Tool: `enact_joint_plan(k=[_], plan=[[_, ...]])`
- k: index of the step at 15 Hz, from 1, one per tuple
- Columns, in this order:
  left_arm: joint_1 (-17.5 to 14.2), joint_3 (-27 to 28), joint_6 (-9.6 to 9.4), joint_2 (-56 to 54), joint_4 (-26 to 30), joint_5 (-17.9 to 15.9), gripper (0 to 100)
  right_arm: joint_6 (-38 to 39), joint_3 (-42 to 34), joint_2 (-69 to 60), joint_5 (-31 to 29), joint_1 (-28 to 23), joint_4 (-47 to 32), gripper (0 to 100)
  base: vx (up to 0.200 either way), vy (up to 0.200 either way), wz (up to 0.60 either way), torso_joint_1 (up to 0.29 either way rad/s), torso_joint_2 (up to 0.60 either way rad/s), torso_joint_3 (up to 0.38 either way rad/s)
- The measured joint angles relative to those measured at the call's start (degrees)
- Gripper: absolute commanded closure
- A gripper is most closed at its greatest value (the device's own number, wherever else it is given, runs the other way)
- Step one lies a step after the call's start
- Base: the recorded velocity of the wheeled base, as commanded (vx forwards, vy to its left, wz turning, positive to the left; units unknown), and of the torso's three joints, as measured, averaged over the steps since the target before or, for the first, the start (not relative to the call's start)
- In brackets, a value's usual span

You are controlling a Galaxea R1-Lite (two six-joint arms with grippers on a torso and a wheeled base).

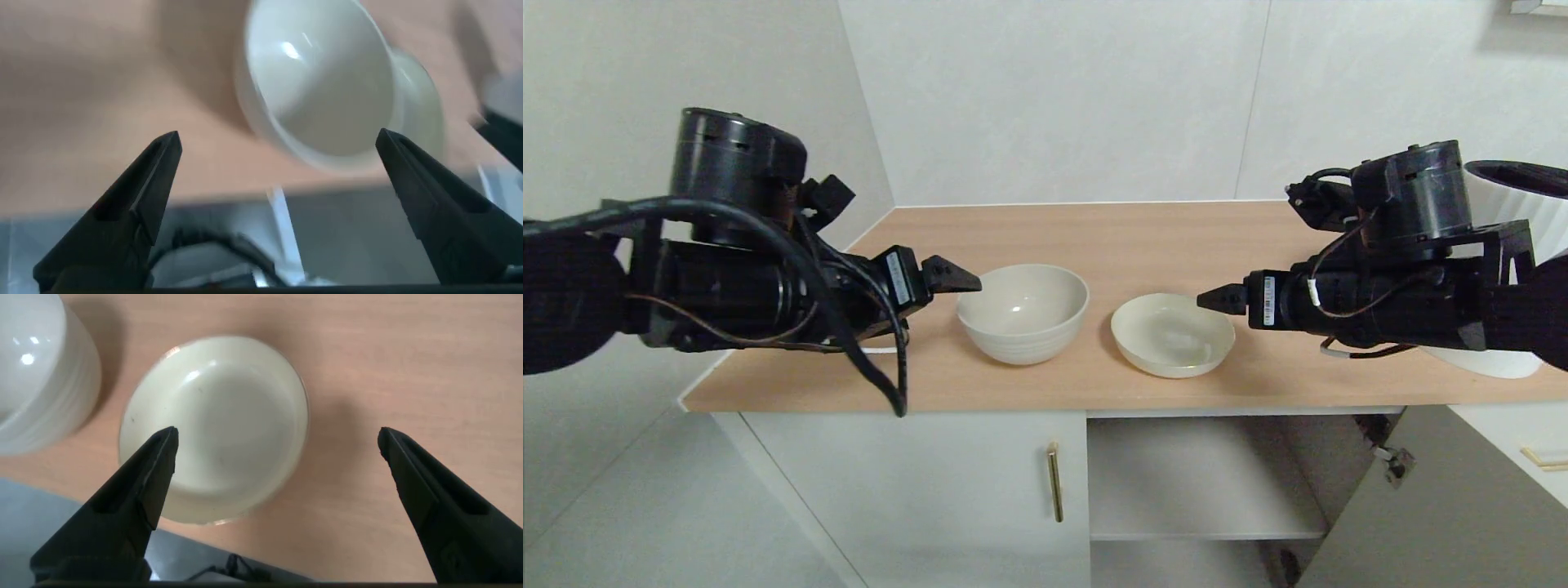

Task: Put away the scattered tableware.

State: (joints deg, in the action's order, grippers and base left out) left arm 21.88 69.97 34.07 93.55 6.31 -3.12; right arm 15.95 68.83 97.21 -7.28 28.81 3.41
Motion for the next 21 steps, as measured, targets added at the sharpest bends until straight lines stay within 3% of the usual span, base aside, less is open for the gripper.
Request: enact_joint_plan(k=[2, 6, 13, 14, 21], plan=[[1.4, 0.3, 2.22, 3.6, -4.2, 3.7, 0, 0.1, -0.1, 0.0, -0.1, 0.0, 0.4, 0, 0.0, 0.0, 0.0, 0.0, 0.0, 0.0], [2.1, 0.4, 4.85, 7.3, -7.8, 4.3, 0, 0.1, -0.4, 0.0, -0.3, 0.0, 0.4, 0, 0.0, 0.0, 0.0, 0.0, 0.0, 0.0], [2.1, 0.5, 5.01, 9.3, -8.0, 5.4, 0, 0.1, -0.5, -0.1, -0.3, 0.0, 0.3, 0, 0.0, 0.0, 0.0, 0.0, 0.0, 0.0], [2.1, 0.5, 4.99, 9.4, -8.0, 5.5, 100, 0.0, -0.5, -0.1, -0.3, 0.0, 0.3, 0, 0.0, 0.0, 0.0, 0.0, 0.0, 0.0], [2.1, 0.4, 4.92, 9.0, -7.9, 5.4, 100, 0.0, -0.6, -0.2, -0.4, 0.0, 0.1, 0, 0.0, 0.0, 0.0, 0.0, 0.0, 0.0]])
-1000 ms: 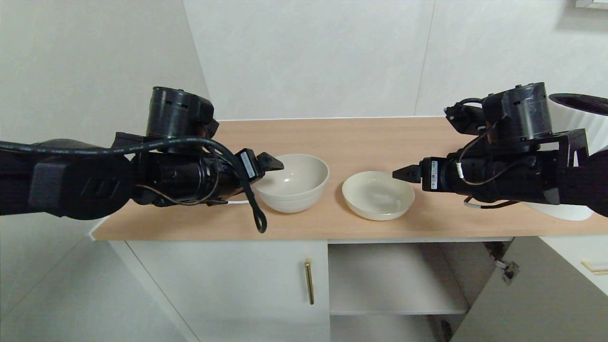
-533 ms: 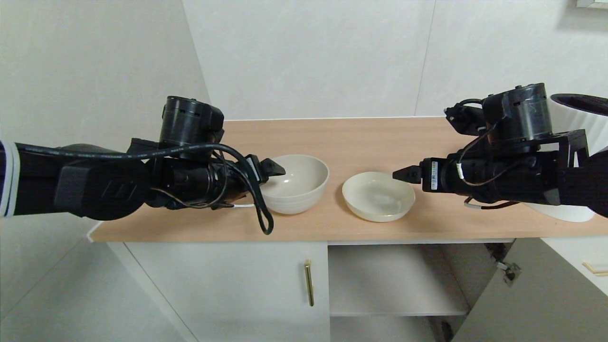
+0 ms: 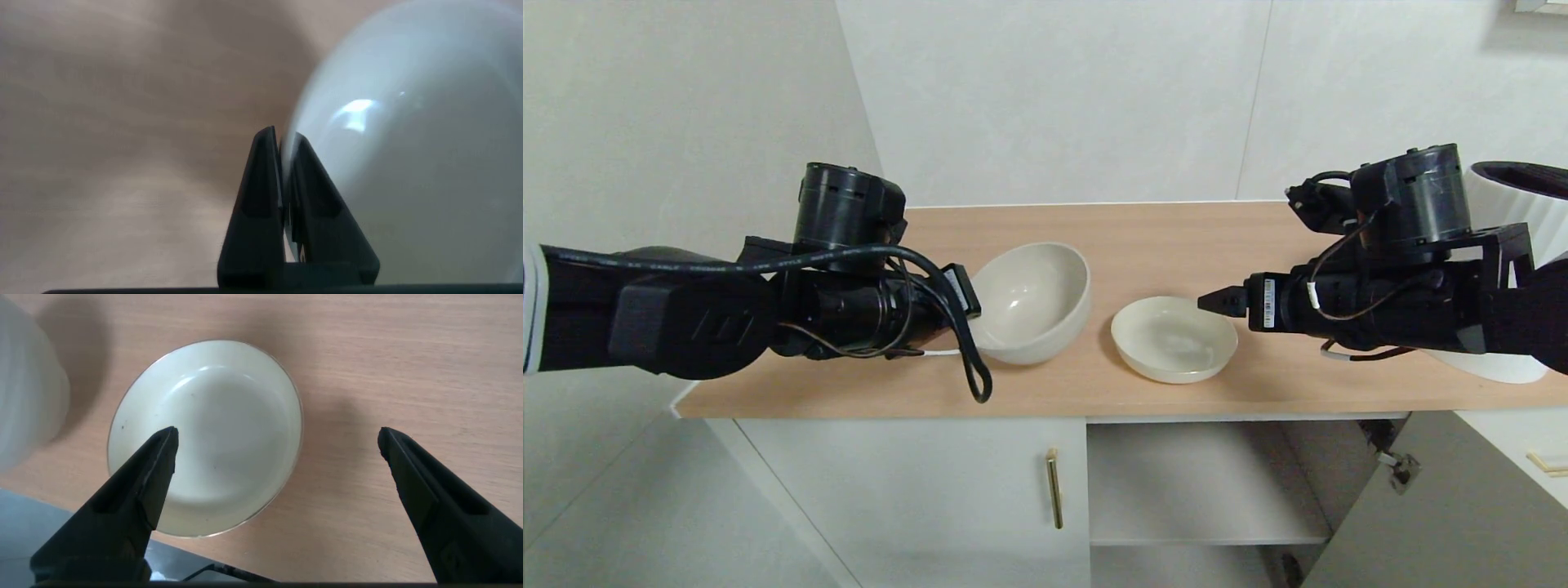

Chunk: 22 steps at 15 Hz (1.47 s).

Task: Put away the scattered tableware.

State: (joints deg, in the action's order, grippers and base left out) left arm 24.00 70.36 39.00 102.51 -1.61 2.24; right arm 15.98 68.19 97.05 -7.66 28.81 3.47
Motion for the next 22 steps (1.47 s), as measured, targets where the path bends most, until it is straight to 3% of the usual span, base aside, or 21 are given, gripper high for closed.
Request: enact_joint_plan(k=[4, 9, 22], plan=[[0.0, 0.0, 0.0, -0.2, 0.0, 0.0, 100, 0.0, 0.2, 0.1, -0.4, 0.2, 0.0, 0, 0.0, 0.0, 0.0, 0.0, 0.0, 0.0], [0.0, 0.0, 0.04, -1.1, 0.0, -0.1, 100, -0.3, 1.4, 3.6, -10.0, 3.4, 0.4, 0, 0.0, 0.0, 0.0, 0.0, 0.0, 0.0], [-0.2, -0.1, 0.02, -1.4, 0.0, -0.1, 100, -0.2, 2.2, 7.9, -12.6, 4.8, 0.1, 0, 0.0, 0.0, 0.0, 0.0, 0.0, 0.0]])
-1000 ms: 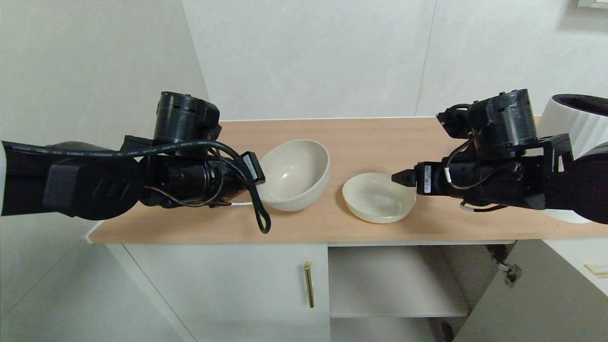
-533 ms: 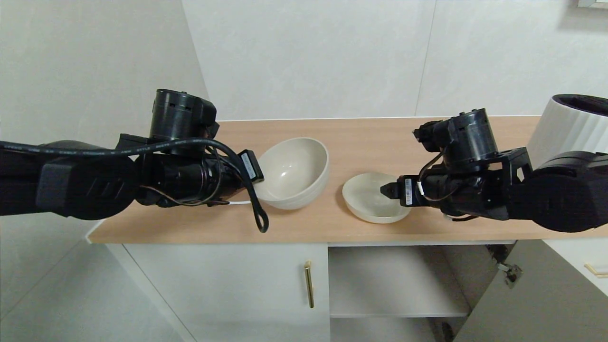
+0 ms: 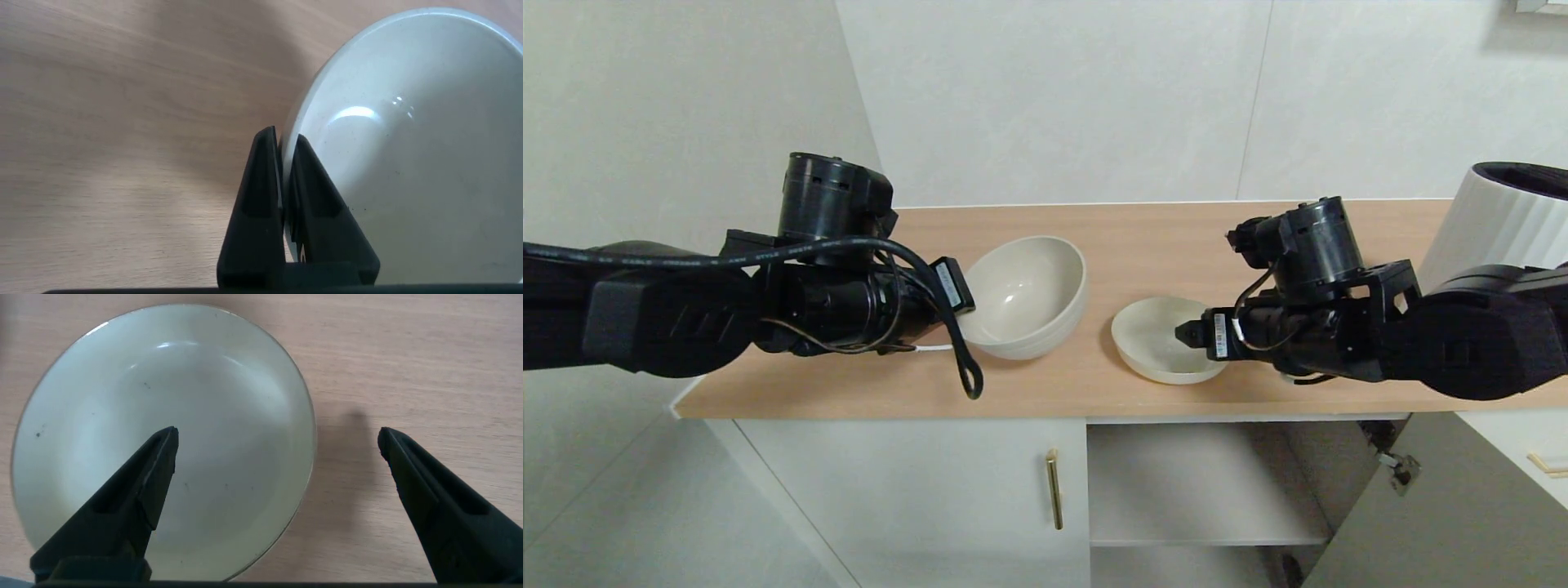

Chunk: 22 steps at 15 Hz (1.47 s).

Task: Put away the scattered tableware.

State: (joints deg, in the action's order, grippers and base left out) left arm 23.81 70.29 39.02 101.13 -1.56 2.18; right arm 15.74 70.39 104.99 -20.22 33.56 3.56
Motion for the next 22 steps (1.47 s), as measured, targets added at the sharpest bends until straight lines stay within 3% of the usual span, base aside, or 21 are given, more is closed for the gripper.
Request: enact_joint_plan(k=[3, 4, 18, 22], plan=[[0.0, 0.0, 0.0, -0.1, 0.0, 0.0, 100, 0.1, 0.1, 0.2, 0.0, 0.0, 0.0, 0, 0.0, 0.0, 0.0, 0.0, 0.0, 0.0], [0.0, 0.0, 0.0, -0.1, 0.0, 0.1, 100, 0.1, 0.1, 0.3, 0.0, 0.0, 0.1, 100, 0.0, 0.0, 0.0, 0.0, 0.0, 0.0], [-0.1, -1.1, -0.02, -1.2, 0.2, 0.0, 100, 0.3, -0.3, -1.8, 0.8, 0.0, -1.8, 100, 0.0, 0.0, 0.0, 0.0, 0.0, 0.0], [-0.1, -6.5, -1.28, -6.5, 0.1, -0.3, 100, 3.1, -1.8, -8.1, 7.8, 0.0, -7.9, 100, 0.0, 0.0, 0.0, 0.0, 0.0, 0.0]])
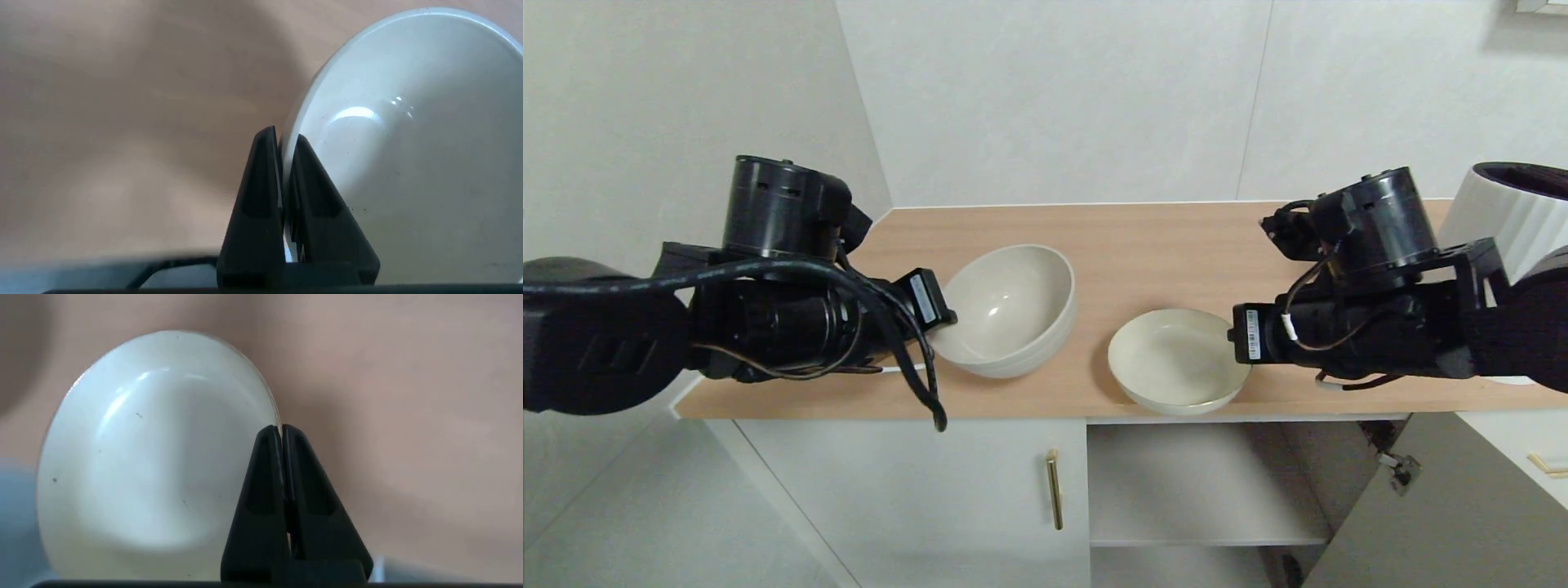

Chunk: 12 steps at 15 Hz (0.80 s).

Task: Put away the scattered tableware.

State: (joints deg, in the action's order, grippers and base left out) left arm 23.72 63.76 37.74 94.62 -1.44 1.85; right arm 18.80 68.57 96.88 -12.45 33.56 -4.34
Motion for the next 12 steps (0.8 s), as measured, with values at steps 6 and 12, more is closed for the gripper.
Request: enact_joint_plan(k=[6, 12], plan=[[0.2, -11.1, -8.0, -12.0, -0.2, -3.9, 100, 0.4, -8.0, -10.4, 3.9, 0.0, -2.4, 100, 0.0, 0.0, 0.0, 0.0, 0.0, 0.0], [1.0, -16.0, -10.75, -19.1, -0.1, -10.4, 100, 0.0, -12.4, -20.7, 9.3, -0.6, -7.5, 100, 0.0, 0.0, 0.0, 0.0, 0.0, 0.0]])
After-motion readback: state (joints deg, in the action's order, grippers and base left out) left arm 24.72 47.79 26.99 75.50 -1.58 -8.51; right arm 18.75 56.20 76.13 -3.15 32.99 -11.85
